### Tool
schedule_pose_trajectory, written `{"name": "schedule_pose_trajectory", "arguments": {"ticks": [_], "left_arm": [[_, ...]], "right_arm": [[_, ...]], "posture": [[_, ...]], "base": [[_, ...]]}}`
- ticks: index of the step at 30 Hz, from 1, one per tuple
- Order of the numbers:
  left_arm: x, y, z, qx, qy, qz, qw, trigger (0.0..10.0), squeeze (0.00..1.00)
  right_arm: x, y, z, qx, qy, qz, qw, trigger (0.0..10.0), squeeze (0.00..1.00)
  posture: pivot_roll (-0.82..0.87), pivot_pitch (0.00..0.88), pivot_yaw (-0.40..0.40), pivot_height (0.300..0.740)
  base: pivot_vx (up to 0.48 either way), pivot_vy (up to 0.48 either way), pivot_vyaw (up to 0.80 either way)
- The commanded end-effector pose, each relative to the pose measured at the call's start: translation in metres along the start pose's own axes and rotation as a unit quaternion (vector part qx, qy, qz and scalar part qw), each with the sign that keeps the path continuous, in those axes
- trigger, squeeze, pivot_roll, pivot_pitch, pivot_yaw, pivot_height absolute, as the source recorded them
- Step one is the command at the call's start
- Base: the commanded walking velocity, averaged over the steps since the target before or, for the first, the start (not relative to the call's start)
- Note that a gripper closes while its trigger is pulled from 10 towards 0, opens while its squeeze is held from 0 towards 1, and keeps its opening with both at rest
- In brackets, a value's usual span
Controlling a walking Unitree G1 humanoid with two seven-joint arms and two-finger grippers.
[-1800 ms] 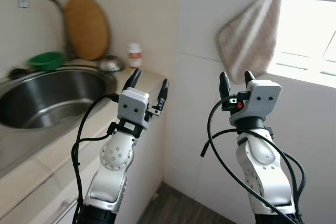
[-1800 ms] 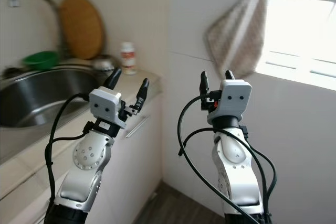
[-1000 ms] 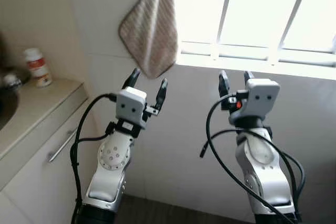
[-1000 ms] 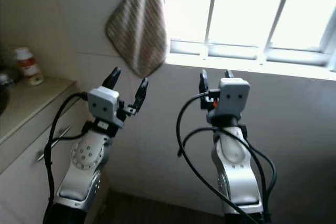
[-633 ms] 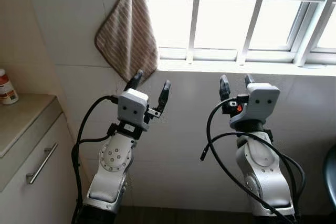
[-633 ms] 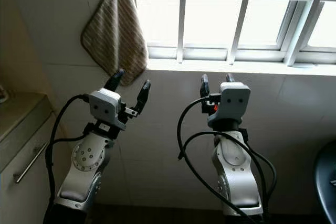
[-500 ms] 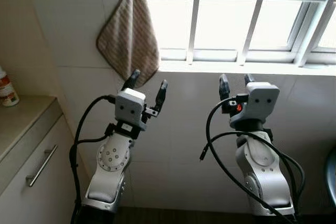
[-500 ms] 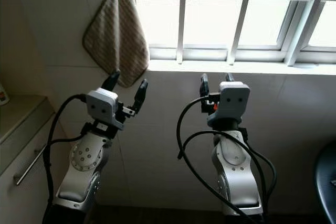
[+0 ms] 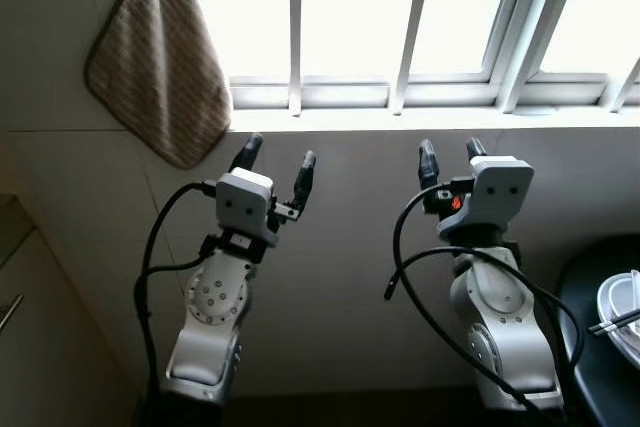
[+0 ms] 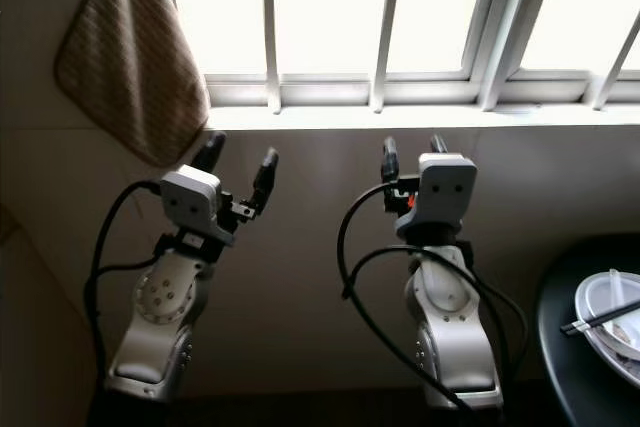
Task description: Kitchen organization
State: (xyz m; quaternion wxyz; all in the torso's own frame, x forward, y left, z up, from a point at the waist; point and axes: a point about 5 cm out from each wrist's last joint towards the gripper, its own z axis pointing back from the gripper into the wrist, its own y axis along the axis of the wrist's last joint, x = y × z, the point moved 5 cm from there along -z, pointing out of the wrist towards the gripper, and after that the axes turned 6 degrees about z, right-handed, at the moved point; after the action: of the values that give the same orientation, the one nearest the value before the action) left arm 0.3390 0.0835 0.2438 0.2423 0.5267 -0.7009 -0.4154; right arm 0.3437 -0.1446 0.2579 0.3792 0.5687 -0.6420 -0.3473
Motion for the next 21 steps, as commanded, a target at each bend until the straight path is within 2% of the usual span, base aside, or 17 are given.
{"name": "schedule_pose_trajectory", "arguments": {"ticks": [1, 5, 12, 21], "left_arm": [[-0.0003, 0.0015, -0.002, -0.001, -0.004, 0.004, 1.0, 10.0, 0.0], [-0.001, 0.0057, -0.0016, 0.011, -0.003, 0.001, 1.0, 10.0, 0.0], [-0.0005, 0.0055, -0.0011, 0.011, -0.005, 0.003, 1.0, 10.0, 0.0], [-0.0003, 0.0033, -0.0017, 0.005, -0.004, 0.012, 1.0, 10.0, 0.0]], "right_arm": [[0.0001, 0.0033, -0.0008, 0.006, -0.002, 0.0, 1.0, 10.0, 0.0], [-0.0001, 0.0033, -0.0009, 0.006, -0.002, 0.0, 1.0, 10.0, 0.0], [-0.0002, 0.0031, -0.0011, 0.006, -0.002, 0.001, 1.0, 10.0, 0.0], [0.0008, 0.0021, -0.0011, 0.005, -0.003, 0.003, 1.0, 10.0, 0.0]], "posture": [[-0.01, 0.0, -0.014, 0.74], [-0.01, 0.0, -0.015, 0.74], [-0.01, 0.0, -0.015, 0.74], [-0.01, 0.0, -0.014, 0.74]], "base": [[0.0, 0.472, -0.8], [0.0, 0.354, -0.8], [0.0, 0.0, 0.0], [0.0, 0.0, -0.8]]}}
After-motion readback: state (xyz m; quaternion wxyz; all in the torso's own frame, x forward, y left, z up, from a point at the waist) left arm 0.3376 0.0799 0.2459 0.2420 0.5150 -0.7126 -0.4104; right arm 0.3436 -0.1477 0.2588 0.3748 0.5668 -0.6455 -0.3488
